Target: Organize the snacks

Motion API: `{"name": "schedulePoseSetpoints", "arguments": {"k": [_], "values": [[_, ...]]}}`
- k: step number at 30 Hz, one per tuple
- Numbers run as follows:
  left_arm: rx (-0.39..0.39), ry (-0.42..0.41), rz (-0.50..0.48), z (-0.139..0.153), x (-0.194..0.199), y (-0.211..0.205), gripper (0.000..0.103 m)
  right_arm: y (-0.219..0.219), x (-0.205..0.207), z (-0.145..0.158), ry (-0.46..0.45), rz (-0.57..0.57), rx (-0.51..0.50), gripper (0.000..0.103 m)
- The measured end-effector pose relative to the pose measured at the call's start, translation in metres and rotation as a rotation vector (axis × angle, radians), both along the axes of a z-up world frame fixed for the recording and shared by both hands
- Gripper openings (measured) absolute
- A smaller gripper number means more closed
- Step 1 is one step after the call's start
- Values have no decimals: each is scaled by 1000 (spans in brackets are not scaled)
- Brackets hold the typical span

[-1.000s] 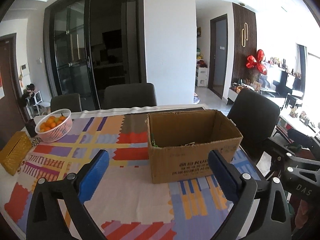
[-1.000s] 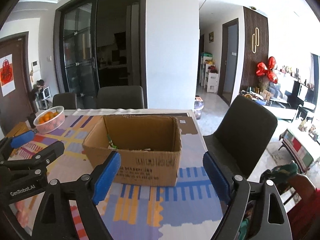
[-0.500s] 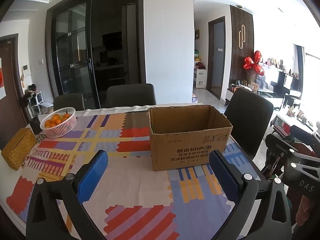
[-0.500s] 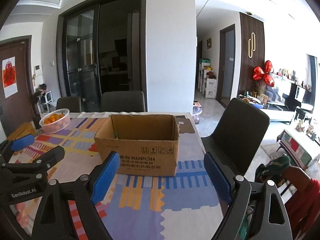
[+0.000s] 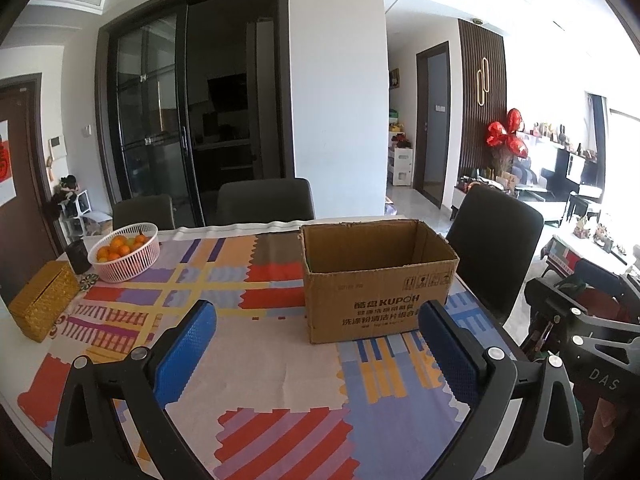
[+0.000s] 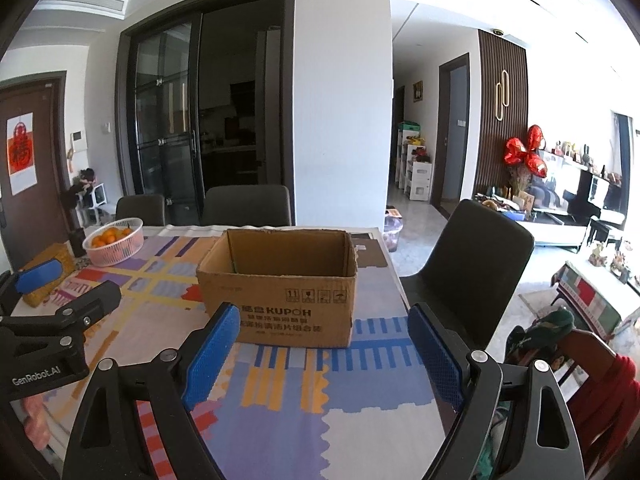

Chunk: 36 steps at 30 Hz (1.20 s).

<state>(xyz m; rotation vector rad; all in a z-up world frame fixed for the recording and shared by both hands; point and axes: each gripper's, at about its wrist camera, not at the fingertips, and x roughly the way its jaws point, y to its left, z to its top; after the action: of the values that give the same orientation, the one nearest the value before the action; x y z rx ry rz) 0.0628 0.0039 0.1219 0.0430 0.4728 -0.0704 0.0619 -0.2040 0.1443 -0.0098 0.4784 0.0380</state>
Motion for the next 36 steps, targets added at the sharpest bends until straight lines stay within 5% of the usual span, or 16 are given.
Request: {"name": "schedulePoseSetpoints", "arguments": {"k": [36], "values": [[-5, -5, 5, -3, -5, 2, 103, -1, -7, -3, 7, 17, -1, 87]]}}
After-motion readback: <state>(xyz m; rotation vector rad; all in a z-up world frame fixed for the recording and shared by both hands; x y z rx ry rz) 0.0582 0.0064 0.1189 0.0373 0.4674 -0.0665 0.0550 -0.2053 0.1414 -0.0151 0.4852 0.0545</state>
